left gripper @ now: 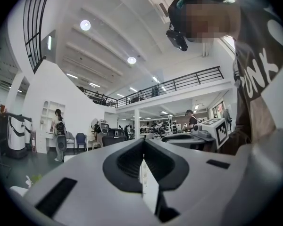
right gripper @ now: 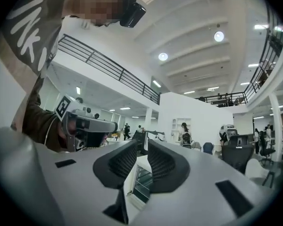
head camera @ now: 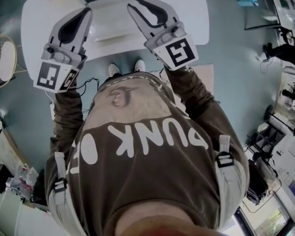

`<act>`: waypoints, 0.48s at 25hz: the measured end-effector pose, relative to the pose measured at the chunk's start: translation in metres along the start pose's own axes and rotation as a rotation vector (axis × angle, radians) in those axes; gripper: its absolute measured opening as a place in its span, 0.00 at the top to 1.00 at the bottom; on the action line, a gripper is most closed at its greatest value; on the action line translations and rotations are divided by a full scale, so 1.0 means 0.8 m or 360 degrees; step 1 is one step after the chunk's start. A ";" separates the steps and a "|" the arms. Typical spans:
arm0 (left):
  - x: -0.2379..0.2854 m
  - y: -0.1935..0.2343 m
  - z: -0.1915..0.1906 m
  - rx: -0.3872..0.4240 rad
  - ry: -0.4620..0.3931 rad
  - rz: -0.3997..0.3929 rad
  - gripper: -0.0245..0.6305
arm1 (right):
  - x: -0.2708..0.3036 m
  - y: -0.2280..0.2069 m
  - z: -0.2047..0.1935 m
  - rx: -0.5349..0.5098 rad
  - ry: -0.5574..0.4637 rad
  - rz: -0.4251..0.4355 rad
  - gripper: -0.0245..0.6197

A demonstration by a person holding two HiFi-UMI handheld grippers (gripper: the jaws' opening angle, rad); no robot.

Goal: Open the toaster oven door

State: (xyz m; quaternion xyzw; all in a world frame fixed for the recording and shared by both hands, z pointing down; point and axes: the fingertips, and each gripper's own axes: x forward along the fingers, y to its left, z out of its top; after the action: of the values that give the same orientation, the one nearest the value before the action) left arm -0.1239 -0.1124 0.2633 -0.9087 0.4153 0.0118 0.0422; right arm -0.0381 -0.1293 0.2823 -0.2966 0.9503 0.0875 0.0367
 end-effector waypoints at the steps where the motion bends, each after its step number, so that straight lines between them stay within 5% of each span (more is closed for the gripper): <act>1: -0.001 -0.001 0.001 0.0004 -0.0003 -0.0002 0.96 | 0.002 0.003 0.004 -0.0021 0.0000 0.0010 0.85; 12: -0.001 -0.006 0.007 0.0029 -0.0010 -0.0012 0.96 | 0.009 0.016 0.022 -0.0082 -0.0025 0.0046 0.93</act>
State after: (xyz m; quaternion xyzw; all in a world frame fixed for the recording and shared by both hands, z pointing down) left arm -0.1208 -0.1083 0.2582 -0.9097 0.4118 0.0107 0.0518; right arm -0.0509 -0.1195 0.2657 -0.2832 0.9515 0.1147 0.0351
